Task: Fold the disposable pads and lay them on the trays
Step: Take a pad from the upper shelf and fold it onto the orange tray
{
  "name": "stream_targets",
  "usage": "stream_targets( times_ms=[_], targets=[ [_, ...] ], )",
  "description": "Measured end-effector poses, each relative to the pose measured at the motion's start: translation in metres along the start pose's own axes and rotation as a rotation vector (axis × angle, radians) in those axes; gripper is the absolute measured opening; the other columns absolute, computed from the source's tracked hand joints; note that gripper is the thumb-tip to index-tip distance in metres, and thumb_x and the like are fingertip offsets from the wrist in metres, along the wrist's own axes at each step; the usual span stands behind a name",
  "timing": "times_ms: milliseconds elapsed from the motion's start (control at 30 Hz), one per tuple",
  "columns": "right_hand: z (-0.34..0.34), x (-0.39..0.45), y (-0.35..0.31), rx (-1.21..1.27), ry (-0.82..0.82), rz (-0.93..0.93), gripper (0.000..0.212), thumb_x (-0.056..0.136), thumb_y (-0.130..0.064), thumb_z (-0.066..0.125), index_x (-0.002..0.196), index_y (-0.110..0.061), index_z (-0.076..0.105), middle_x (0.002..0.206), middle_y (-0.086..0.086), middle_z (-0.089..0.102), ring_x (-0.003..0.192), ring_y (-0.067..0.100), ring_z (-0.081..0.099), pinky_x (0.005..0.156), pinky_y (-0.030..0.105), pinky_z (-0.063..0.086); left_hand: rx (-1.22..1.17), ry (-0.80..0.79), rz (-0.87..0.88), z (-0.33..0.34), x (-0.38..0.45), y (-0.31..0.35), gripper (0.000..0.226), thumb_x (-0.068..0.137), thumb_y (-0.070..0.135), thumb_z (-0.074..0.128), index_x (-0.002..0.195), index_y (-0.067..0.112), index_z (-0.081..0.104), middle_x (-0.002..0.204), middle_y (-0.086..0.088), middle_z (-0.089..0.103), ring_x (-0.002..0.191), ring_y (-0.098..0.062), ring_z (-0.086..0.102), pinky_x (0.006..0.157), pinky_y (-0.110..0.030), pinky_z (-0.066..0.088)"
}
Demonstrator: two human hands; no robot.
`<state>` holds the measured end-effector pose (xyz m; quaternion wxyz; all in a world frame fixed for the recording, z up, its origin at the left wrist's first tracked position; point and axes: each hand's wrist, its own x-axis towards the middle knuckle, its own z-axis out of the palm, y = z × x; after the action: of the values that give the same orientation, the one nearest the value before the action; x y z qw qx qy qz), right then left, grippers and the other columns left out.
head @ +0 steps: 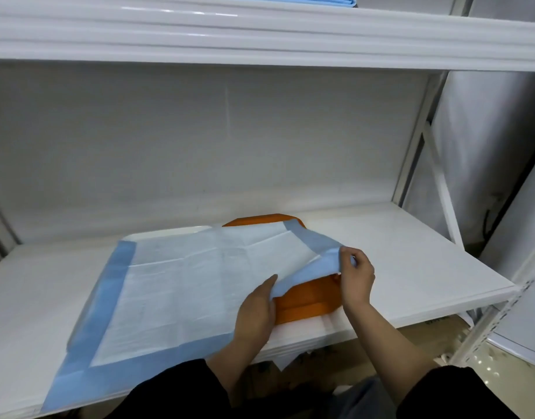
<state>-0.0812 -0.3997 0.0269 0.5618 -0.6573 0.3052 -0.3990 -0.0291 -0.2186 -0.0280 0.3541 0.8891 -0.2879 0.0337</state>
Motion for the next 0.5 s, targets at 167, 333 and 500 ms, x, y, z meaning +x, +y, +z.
stream_targets(
  times_ms=[167, 333, 500],
  targets=[
    [-0.009, -0.008, 0.015, 0.144, 0.068, 0.244, 0.024, 0.095, -0.036, 0.052, 0.102, -0.014, 0.052, 0.091, 0.0, 0.057, 0.083, 0.015, 0.055, 0.074, 0.029, 0.046, 0.13, -0.147, 0.145, 0.017, -0.01, 0.001, 0.071, 0.081, 0.042, 0.016, 0.136, 0.014, 0.05, 0.134, -0.004, 0.055, 0.118, -0.017, 0.057, 0.1, -0.021, 0.039],
    [-0.009, -0.018, 0.037, 0.267, 0.066, 0.531, 0.036, 0.092, -0.042, 0.054, 0.107, -0.01, 0.06, 0.102, 0.009, 0.064, 0.095, 0.027, 0.061, 0.092, 0.043, 0.05, 0.191, -0.301, 0.161, 0.025, -0.005, 0.001, 0.06, 0.083, 0.033, 0.023, 0.124, 0.015, 0.062, 0.121, -0.008, 0.065, 0.107, -0.022, 0.065, 0.087, -0.041, 0.052],
    [0.003, -0.02, 0.037, 0.12, 0.084, 0.645, 0.04, 0.093, -0.017, 0.055, 0.126, 0.005, 0.051, 0.125, 0.021, 0.057, 0.113, 0.037, 0.055, 0.089, 0.039, 0.044, 0.303, -0.483, 0.142, 0.02, 0.0, -0.002, 0.049, 0.101, 0.031, 0.034, 0.149, 0.025, 0.026, 0.155, 0.0, 0.028, 0.141, -0.017, 0.028, 0.115, -0.033, 0.02]
  ],
)
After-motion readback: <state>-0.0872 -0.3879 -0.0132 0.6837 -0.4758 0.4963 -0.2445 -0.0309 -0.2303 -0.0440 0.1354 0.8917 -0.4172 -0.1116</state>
